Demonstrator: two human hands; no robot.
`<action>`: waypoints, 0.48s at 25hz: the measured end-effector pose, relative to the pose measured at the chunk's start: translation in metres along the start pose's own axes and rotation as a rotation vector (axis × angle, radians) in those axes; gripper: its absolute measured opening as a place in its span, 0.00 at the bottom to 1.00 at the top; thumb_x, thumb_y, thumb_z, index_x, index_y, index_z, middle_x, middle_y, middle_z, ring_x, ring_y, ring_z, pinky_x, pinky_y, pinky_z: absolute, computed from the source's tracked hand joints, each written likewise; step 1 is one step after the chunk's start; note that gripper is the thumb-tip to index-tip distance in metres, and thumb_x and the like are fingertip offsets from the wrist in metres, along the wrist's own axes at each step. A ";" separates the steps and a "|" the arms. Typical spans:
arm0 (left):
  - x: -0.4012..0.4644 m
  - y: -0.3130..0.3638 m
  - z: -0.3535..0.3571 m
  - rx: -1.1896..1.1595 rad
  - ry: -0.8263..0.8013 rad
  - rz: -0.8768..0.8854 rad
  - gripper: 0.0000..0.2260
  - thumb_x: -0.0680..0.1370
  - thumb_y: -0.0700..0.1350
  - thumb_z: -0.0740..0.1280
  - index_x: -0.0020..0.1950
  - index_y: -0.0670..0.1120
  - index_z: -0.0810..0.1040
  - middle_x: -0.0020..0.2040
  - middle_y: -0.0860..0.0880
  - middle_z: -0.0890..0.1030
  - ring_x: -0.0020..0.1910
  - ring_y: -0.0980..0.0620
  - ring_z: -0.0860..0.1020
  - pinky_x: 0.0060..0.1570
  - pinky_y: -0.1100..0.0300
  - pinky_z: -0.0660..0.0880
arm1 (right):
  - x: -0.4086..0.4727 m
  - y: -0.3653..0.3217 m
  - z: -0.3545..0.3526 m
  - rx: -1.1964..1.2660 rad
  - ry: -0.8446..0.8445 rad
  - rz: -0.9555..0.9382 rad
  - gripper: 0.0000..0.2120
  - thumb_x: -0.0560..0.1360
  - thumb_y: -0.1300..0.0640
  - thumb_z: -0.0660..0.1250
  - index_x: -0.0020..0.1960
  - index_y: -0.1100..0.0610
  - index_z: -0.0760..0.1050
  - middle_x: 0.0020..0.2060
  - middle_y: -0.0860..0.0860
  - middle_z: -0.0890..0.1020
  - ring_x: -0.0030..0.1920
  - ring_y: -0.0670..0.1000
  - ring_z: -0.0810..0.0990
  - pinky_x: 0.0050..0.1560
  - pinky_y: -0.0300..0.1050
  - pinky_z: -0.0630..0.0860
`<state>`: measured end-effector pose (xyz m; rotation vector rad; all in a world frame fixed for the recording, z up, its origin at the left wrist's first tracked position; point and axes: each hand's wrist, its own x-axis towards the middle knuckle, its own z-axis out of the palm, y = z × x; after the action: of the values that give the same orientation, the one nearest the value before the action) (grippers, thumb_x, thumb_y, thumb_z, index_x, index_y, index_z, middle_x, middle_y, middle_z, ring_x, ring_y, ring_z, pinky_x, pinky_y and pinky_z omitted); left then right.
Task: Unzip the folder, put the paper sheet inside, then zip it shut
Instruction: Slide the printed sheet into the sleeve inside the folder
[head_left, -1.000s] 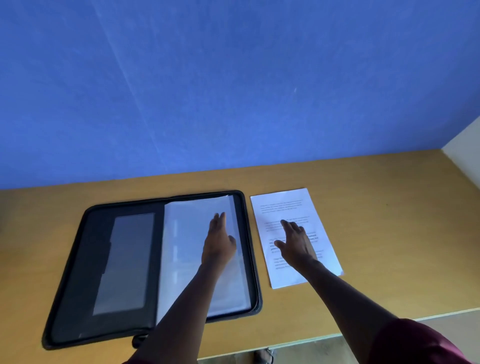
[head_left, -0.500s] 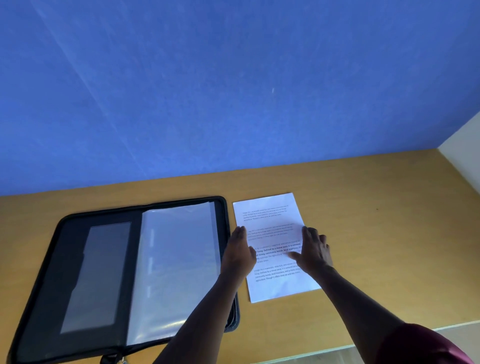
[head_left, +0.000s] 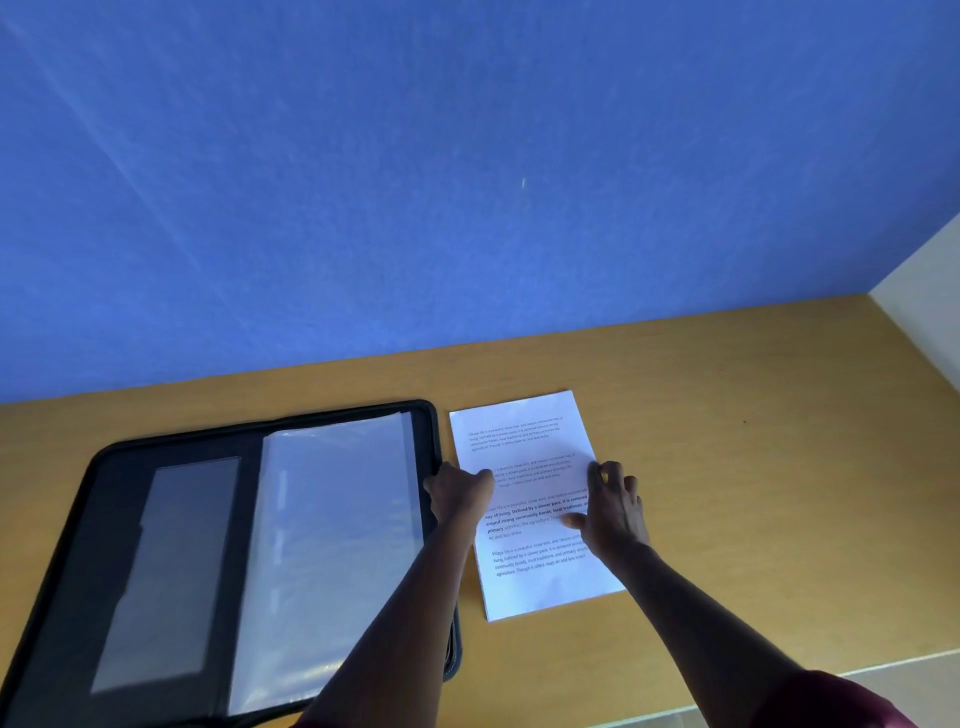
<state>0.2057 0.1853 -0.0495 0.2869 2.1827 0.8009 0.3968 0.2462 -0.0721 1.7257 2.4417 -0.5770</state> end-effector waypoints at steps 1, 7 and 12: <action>0.003 0.000 -0.001 -0.037 -0.012 -0.009 0.13 0.68 0.46 0.66 0.50 0.41 0.78 0.54 0.42 0.80 0.36 0.48 0.78 0.28 0.61 0.68 | 0.000 0.000 0.000 0.001 -0.001 -0.003 0.39 0.70 0.47 0.75 0.72 0.60 0.60 0.65 0.55 0.66 0.58 0.58 0.68 0.54 0.52 0.72; 0.002 0.005 0.002 -0.028 0.018 -0.006 0.08 0.70 0.45 0.68 0.38 0.41 0.73 0.43 0.43 0.77 0.31 0.47 0.76 0.25 0.63 0.63 | 0.000 0.000 -0.002 -0.016 0.000 -0.011 0.39 0.71 0.46 0.74 0.73 0.59 0.59 0.66 0.55 0.65 0.58 0.58 0.67 0.53 0.50 0.71; 0.008 0.002 -0.003 -0.095 0.019 -0.041 0.11 0.69 0.44 0.69 0.32 0.43 0.67 0.32 0.47 0.71 0.29 0.49 0.68 0.30 0.59 0.64 | 0.000 0.002 -0.001 -0.013 -0.004 -0.016 0.39 0.71 0.46 0.74 0.72 0.59 0.59 0.65 0.55 0.65 0.59 0.58 0.67 0.54 0.51 0.72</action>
<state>0.1978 0.1892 -0.0517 0.1869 2.1542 0.8846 0.3985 0.2476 -0.0715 1.7007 2.4531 -0.5640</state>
